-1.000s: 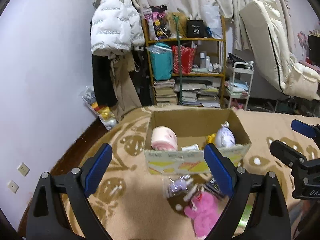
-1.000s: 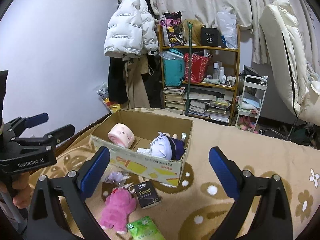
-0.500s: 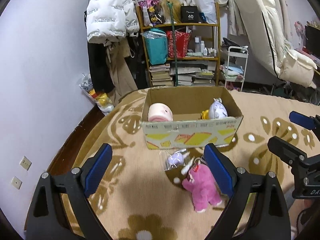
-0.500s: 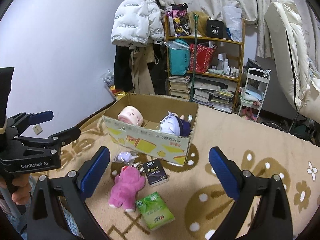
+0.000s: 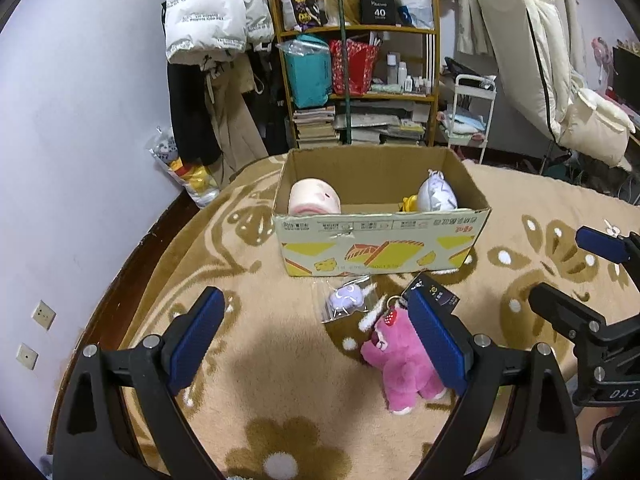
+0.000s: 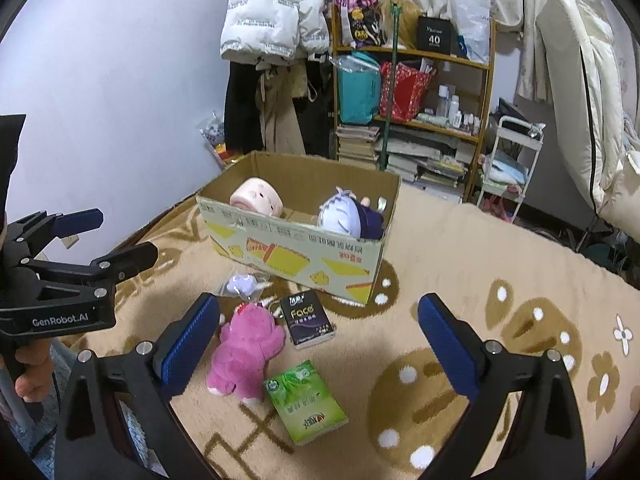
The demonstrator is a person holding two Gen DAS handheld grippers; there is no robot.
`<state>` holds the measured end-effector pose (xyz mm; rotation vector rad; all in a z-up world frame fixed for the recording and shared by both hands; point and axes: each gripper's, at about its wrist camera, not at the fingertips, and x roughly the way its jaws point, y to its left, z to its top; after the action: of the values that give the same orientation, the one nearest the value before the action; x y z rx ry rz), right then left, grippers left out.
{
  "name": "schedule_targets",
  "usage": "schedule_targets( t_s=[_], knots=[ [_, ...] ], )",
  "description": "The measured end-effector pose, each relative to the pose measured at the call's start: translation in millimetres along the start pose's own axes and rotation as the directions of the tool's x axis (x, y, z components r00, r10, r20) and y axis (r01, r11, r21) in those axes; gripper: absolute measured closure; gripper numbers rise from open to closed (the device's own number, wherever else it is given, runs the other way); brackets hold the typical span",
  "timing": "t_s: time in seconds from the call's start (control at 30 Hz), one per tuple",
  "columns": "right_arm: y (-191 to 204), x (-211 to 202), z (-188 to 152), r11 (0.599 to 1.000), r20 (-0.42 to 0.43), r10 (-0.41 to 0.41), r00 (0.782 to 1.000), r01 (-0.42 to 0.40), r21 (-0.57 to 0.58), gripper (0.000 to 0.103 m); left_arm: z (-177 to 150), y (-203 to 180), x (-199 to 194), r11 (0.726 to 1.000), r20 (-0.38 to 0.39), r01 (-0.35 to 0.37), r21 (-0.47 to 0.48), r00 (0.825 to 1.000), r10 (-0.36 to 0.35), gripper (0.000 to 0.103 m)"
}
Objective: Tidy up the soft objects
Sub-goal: 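Lower both open tools toward the pink bear and green tissue pack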
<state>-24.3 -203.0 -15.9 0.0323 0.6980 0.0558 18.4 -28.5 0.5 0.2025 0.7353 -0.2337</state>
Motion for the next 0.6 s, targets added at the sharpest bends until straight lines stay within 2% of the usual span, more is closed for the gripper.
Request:
schedule_targets(
  t_s=[0.4, 0.6],
  knots=[
    [-7.6, 14.8, -4.8, 1.0, -0.065, 0.016, 0.998, -0.015, 0.026, 0.0, -2.3, -0.3, 33.2, 0.997, -0.092, 0.069, -0.03, 0.993, -0.072, 0.011],
    [-14.4, 34.5, -10.0, 0.999, -0.16, 0.0, 0.987, 0.007, 0.046, 0.0, -2.8, -6.4, 48.4, 0.993, -0.13, 0.111, -0.027, 0.985, -0.114, 0.011]
  ],
)
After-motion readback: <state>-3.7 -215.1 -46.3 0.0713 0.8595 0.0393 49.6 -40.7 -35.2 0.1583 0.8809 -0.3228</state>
